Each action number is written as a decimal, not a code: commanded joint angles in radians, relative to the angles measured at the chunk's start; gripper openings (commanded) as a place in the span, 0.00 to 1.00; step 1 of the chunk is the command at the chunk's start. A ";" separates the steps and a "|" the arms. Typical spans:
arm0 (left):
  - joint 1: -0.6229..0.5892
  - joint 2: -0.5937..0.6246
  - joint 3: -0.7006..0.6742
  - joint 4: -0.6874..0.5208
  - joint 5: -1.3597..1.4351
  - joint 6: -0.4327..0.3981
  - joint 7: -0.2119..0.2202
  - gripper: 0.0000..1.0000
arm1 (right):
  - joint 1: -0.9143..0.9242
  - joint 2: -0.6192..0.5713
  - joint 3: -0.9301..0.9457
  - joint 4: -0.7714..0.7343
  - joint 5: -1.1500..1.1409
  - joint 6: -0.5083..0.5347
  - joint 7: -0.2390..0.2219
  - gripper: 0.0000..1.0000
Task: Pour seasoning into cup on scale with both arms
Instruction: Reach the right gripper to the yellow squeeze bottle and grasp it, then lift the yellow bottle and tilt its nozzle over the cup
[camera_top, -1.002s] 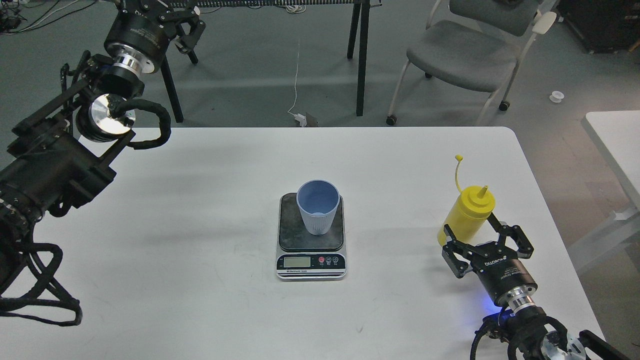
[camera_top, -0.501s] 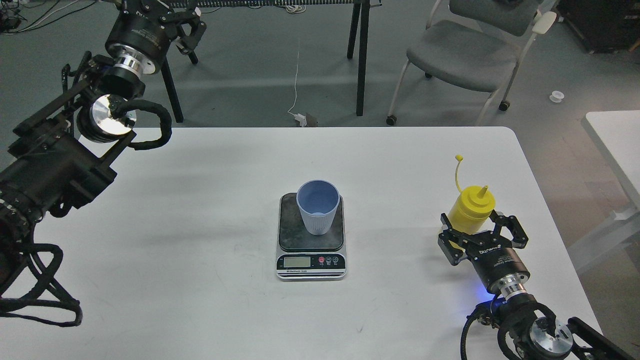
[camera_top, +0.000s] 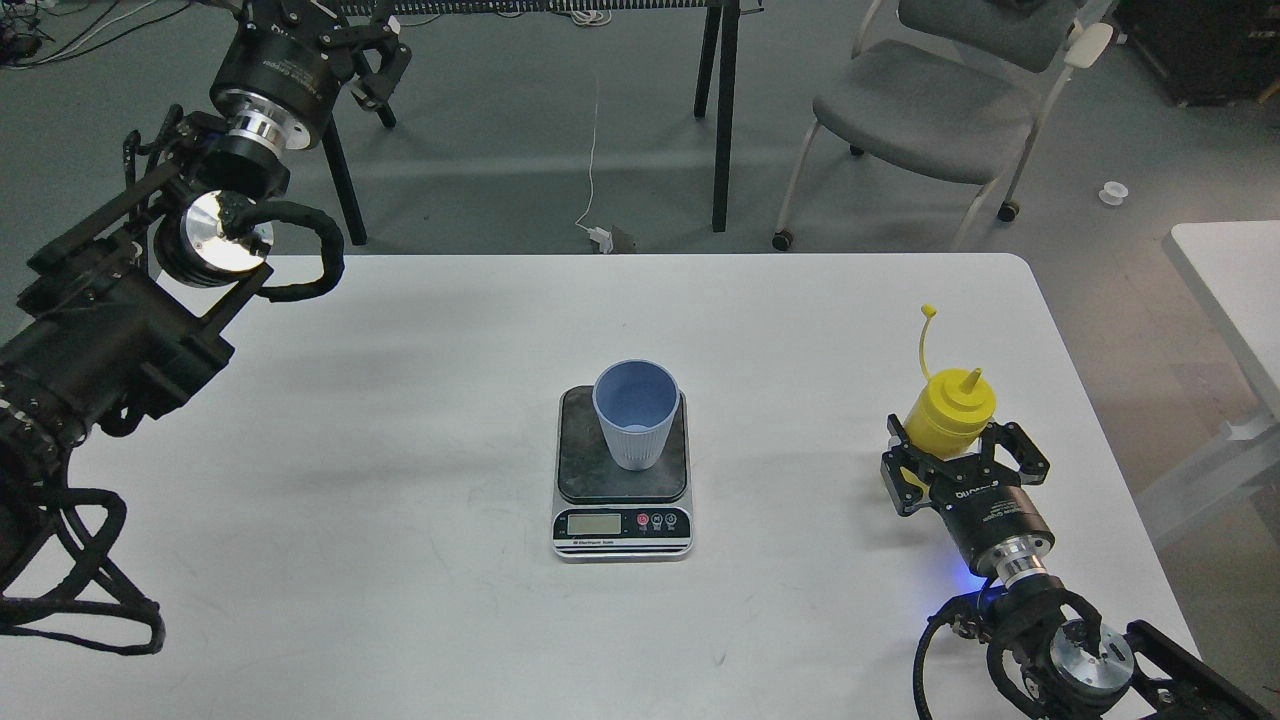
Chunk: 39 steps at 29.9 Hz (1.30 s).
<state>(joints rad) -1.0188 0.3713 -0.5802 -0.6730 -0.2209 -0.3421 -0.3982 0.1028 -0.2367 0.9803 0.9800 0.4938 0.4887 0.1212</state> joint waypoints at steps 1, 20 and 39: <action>-0.001 -0.002 0.000 0.000 0.000 0.000 0.002 0.99 | 0.002 -0.001 0.001 -0.001 0.000 0.000 0.000 0.42; 0.002 0.015 -0.003 -0.033 0.000 0.000 -0.004 0.99 | 0.339 -0.124 0.005 0.052 -0.398 -0.117 0.043 0.34; 0.005 0.023 -0.001 -0.033 0.000 0.000 -0.005 0.99 | 0.523 0.059 -0.133 0.094 -1.632 -0.421 0.081 0.34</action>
<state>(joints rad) -1.0140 0.3990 -0.5821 -0.7057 -0.2209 -0.3421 -0.4035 0.5982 -0.2097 0.9128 1.0743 -0.9977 0.1055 0.2026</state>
